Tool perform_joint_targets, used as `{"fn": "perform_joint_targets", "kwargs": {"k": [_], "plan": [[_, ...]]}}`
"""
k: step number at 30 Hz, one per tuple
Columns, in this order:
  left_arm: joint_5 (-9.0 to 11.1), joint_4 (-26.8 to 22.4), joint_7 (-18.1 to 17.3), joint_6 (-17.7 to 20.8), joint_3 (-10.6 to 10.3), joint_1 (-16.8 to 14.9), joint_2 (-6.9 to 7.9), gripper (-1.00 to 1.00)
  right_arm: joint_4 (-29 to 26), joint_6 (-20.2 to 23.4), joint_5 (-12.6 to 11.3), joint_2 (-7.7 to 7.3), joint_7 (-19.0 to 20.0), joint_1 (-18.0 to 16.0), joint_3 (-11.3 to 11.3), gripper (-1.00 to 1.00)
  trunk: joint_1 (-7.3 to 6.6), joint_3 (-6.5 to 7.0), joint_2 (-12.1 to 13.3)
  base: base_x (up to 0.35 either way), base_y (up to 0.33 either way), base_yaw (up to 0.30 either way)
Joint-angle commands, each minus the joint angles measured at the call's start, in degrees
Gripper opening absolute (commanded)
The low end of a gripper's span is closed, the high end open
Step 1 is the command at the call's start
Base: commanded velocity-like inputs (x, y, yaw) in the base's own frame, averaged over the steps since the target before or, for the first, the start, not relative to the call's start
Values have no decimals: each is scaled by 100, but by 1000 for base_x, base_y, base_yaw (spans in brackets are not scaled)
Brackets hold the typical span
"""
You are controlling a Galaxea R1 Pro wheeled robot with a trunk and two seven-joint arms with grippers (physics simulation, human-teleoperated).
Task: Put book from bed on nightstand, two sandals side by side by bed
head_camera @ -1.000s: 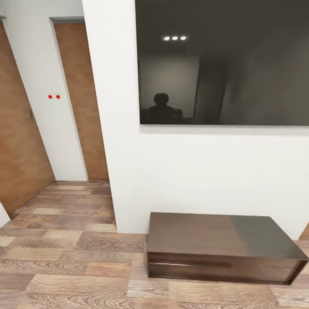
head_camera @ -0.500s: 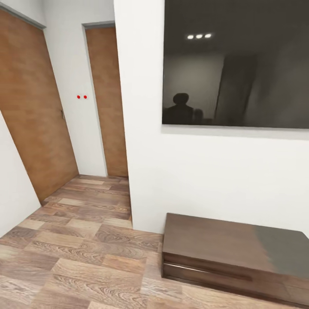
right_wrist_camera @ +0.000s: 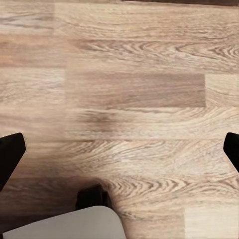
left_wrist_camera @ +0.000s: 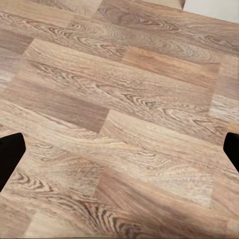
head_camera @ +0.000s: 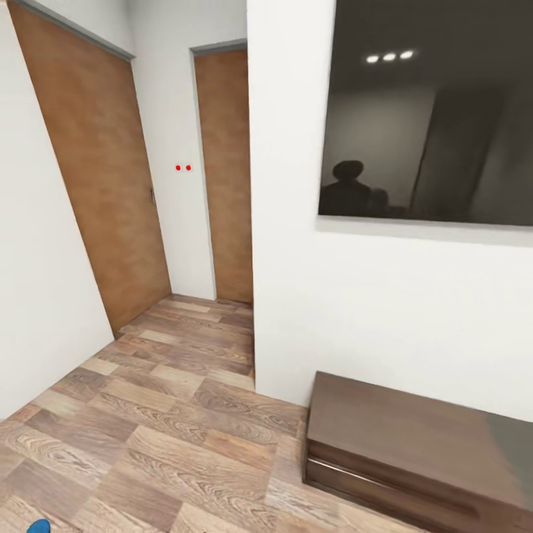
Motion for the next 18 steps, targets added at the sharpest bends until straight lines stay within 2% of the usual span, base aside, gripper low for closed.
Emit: {"fn": "perform_joint_targets", "kwargs": {"k": [1, 13, 18], "plan": [[18, -1, 2, -12, -3, -1, 0, 100, 4, -19, -7, 2, -4, -3, -7, 100, 0, -5, -3, 0, 0, 291], [18, -1, 2, -12, -6, -1, 0, 100, 4, -19, -7, 2, -4, -3, -2, 100, 0, -5, -3, 0, 0, 288], [18, -1, 2, -12, -7, -1, 0, 100, 4, -19, -7, 2, -4, -3, 2, 100, 0, -5, -3, 0, 0, 182]]}}
